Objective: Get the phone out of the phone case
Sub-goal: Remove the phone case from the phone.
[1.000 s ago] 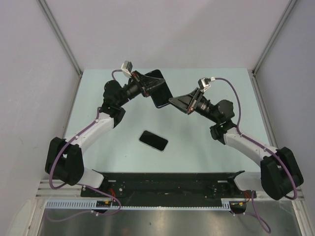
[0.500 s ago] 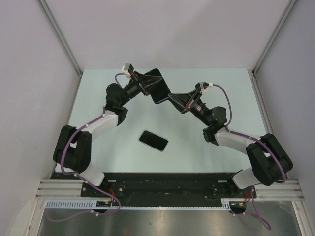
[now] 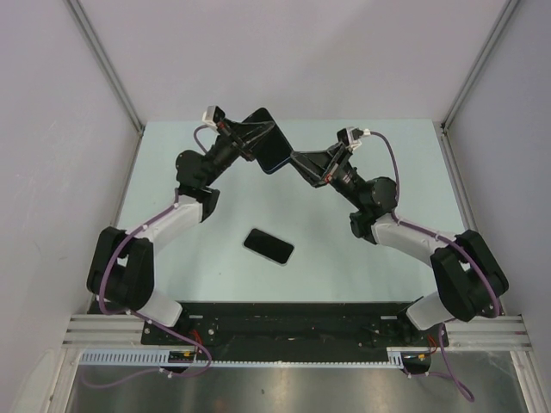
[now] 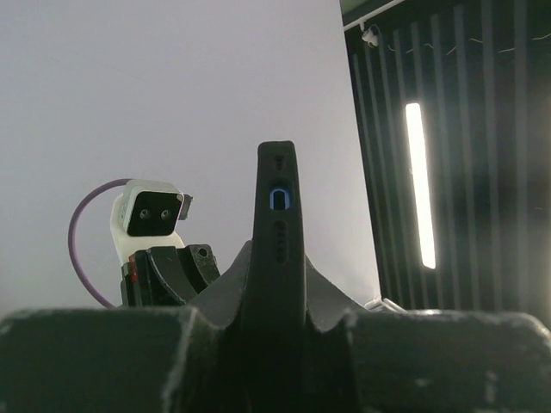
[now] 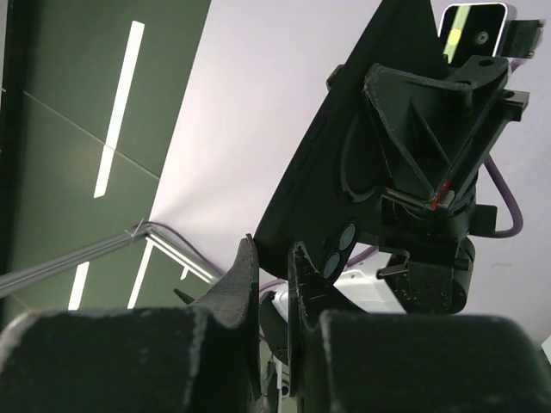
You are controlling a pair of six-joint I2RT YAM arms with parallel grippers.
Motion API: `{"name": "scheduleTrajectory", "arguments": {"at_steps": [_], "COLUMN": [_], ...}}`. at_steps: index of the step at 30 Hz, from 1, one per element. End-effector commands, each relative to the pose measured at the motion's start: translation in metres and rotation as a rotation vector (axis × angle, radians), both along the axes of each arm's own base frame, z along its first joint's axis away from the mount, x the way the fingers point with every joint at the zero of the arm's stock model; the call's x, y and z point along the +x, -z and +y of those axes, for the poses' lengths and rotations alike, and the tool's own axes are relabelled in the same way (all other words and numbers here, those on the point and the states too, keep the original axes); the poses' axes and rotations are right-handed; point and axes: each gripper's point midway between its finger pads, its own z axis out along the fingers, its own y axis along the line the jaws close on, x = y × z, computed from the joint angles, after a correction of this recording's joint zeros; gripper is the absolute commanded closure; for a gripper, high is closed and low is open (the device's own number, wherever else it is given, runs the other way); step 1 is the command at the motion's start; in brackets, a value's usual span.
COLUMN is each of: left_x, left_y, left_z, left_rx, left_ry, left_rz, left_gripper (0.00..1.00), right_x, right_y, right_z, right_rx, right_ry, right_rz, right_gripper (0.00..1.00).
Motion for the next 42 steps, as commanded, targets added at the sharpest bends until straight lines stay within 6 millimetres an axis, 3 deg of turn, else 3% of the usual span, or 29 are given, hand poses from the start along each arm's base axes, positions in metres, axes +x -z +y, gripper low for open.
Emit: {"name": "scheduleTrajectory", "arguments": {"at_steps": [1, 17, 26, 29, 30, 31, 33, 38, 39, 40, 42], "left_x": [-0.086, -0.111, -0.113, -0.107, -0.105, -0.104, -0.099, -0.09, -0.089, -0.089, -0.086], "left_y": [-0.081, -0.1, -0.101, -0.097, -0.095, -0.092, -0.088, -0.075, -0.077, -0.075, -0.073], "left_z": [0.011, 0.021, 0.022, 0.021, 0.021, 0.021, 0.02, 0.015, 0.014, 0.013, 0.012], "left_rx": [-0.111, -0.131, -0.104, -0.061, -0.048, -0.031, 0.0, 0.078, 0.086, 0.102, 0.126], "left_ry": [0.167, 0.177, 0.161, 0.133, 0.125, 0.118, 0.105, 0.09, 0.088, 0.081, 0.073], "left_rz": [-0.263, -0.315, -0.341, -0.333, -0.332, -0.337, -0.33, -0.307, -0.31, -0.32, -0.306], "left_gripper": [1.0, 1.0, 1.0, 1.0, 1.0, 1.0, 1.0, 1.0, 1.0, 0.99, 1.0], "right_x": [-0.015, -0.006, -0.006, -0.007, -0.008, -0.008, -0.015, -0.03, -0.043, -0.037, -0.048], "right_y": [-0.064, -0.05, -0.035, -0.017, -0.01, 0.011, 0.017, 0.028, 0.013, 0.025, 0.005], "right_z": [-0.036, -0.018, -0.014, -0.021, -0.026, -0.028, -0.041, -0.043, -0.048, -0.041, -0.048], "right_rx": [0.251, 0.226, 0.171, 0.135, 0.113, 0.08, 0.07, -0.067, -0.075, -0.164, -0.176], "right_ry": [0.063, 0.052, 0.041, 0.048, 0.051, 0.056, 0.076, 0.138, 0.162, 0.2, 0.243], "right_rz": [-0.188, -0.159, -0.164, -0.131, -0.13, -0.084, -0.075, -0.117, -0.167, -0.16, -0.22], "right_gripper": [1.0, 1.0, 1.0, 0.73, 0.55, 0.5, 0.37, 0.2, 0.18, 0.16, 0.14]}}
